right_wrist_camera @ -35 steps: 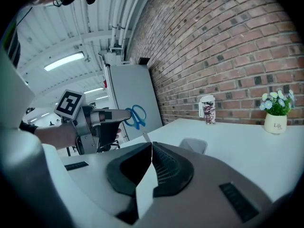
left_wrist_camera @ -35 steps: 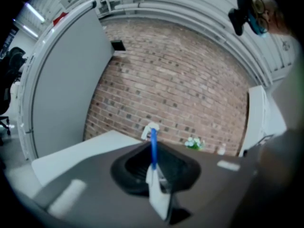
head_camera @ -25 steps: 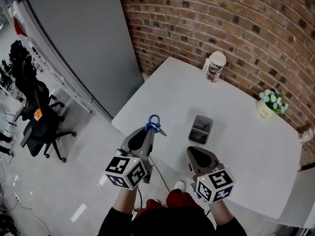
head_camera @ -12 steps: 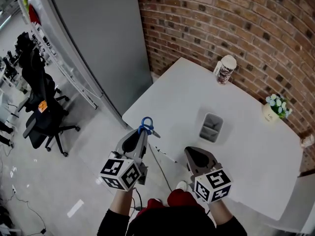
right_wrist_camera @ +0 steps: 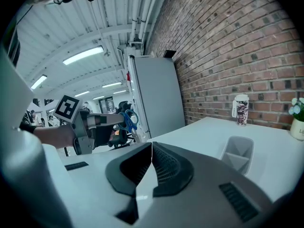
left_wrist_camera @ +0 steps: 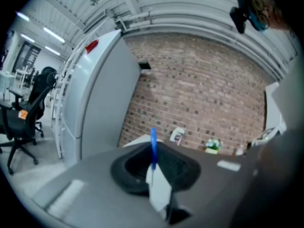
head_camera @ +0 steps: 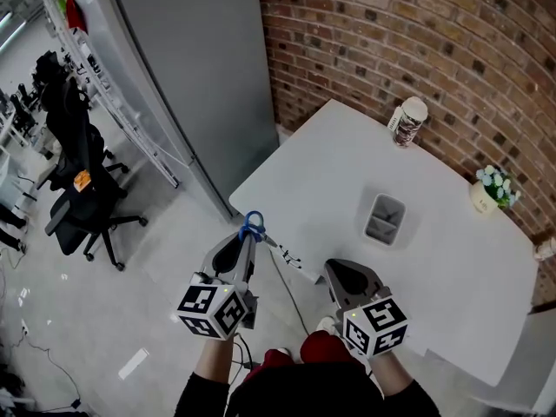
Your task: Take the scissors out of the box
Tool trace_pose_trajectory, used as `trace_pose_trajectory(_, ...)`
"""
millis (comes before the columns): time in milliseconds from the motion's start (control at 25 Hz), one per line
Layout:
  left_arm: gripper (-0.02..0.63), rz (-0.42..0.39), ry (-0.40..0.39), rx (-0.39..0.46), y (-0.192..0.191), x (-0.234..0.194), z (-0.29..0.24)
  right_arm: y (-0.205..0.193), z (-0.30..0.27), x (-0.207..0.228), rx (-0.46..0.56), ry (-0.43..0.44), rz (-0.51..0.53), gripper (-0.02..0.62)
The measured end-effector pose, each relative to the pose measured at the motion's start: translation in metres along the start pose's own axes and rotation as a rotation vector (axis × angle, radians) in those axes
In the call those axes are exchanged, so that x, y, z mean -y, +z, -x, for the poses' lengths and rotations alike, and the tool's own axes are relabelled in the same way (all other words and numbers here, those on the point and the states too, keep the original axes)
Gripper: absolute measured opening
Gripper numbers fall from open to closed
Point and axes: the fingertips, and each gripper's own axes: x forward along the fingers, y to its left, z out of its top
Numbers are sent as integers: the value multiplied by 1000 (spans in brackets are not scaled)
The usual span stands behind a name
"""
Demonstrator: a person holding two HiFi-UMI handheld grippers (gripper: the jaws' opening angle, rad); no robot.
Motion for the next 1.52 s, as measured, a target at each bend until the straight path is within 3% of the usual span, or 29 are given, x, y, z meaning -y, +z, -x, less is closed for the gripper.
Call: trace_pose_trajectory(1520, 28, -15, 81, -47, -49, -56, 153, -41, 3, -156, -40, 99, 80, 8)
